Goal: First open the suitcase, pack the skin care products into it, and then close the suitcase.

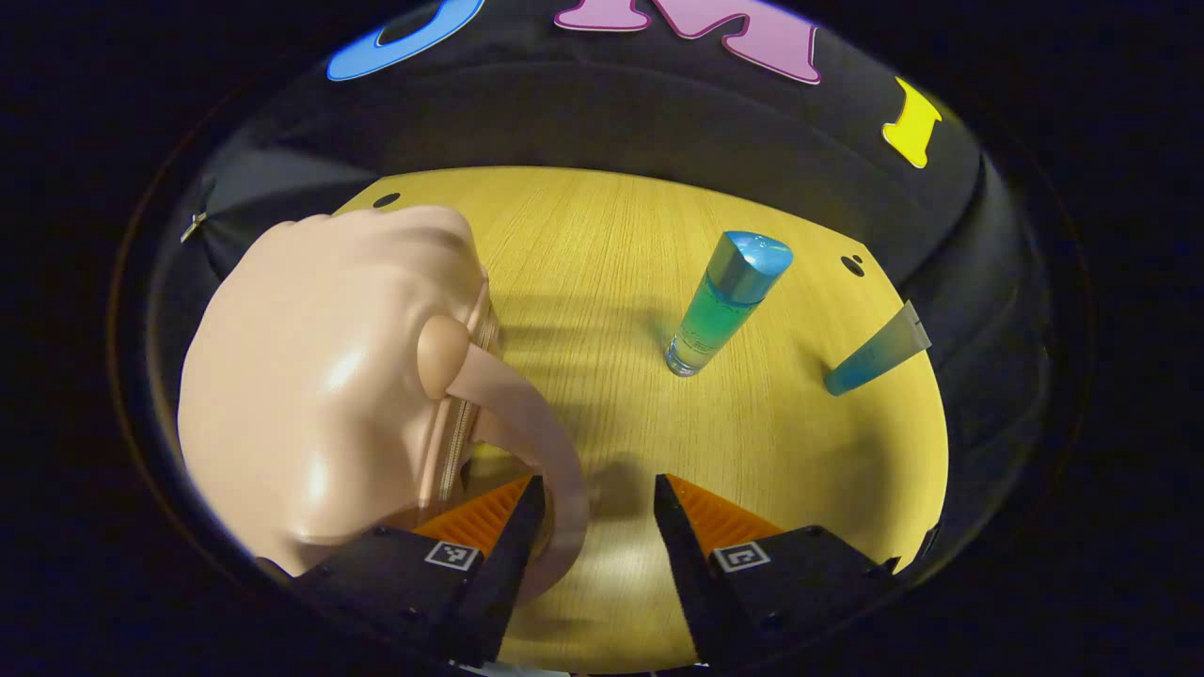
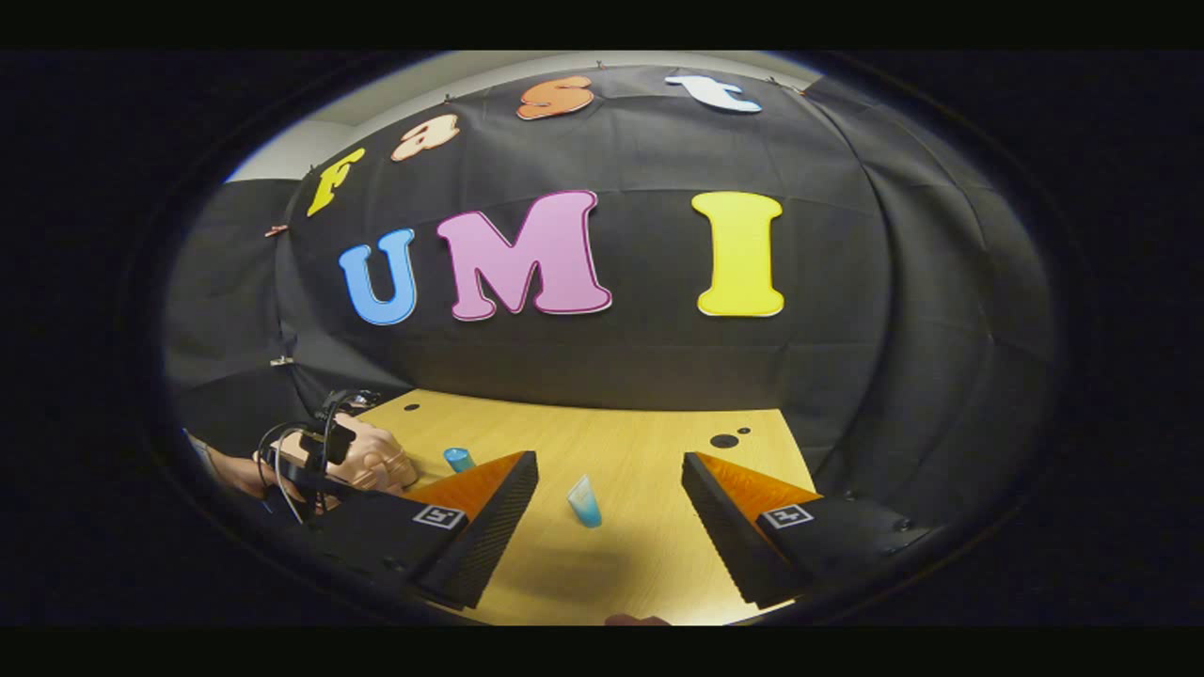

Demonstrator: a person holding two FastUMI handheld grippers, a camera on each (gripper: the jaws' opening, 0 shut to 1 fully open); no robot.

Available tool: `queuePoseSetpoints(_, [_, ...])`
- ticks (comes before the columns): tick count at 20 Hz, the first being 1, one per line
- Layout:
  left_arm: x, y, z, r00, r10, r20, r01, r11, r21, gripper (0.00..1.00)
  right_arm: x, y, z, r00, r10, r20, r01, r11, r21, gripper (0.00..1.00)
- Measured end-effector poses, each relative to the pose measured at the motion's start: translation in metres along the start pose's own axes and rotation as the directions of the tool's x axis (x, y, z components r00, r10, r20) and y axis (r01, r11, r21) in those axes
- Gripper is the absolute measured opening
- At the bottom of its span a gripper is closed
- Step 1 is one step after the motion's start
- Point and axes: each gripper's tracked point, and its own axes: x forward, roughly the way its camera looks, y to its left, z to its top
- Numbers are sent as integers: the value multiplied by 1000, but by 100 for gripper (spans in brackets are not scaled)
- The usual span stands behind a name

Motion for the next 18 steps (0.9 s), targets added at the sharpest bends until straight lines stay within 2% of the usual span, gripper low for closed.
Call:
queuePoseSetpoints(1, [1, 8, -4, 999, 44, -28, -43, 999, 16, 69, 0, -3, -1, 1000, -3, -3, 3, 1000, 4, 98])
queuePoseSetpoints(2, [1, 16, -5, 996, 83, -35, -81, 996, 38, 56, -1, -4, -2, 1000, -4, -8, 4, 1000, 9, 98])
queuePoseSetpoints(4, [-3, 9, -1, 997, 73, -37, -69, 994, 88, 28, -1, -6, -3, 1000, -7, -15, 7, 1000, 15, 98])
queuePoseSetpoints(6, [-11, 6, 8, 997, 70, -27, -64, 980, 186, 21, -2, -6, -3, 1000, -5, -14, 6, 1000, 17, 98])
queuePoseSetpoints(8, [-24, 3, 19, 998, 69, -12, -65, 972, 227, 17, -2, -4, -3, 1000, 1, -16, -1, 1000, 17, 98])
queuePoseSetpoints(13, [-83, 15, 52, 1000, 8, -8, -8, 996, 90, 14, 4, 15, -1, 998, 51, -20, -51, 998, 34, 98])
queuePoseSetpoints(16, [-137, 42, 88, 998, 5, 69, -13, 992, 122, 13, 10, 35, 6, 997, 73, -15, -73, 997, 18, 98])
queuePoseSetpoints(18, [-186, 79, 117, 990, 11, 141, -28, 993, 115, 13, 11, 58, 17, 997, 78, 7, -78, 997, -3, 98])
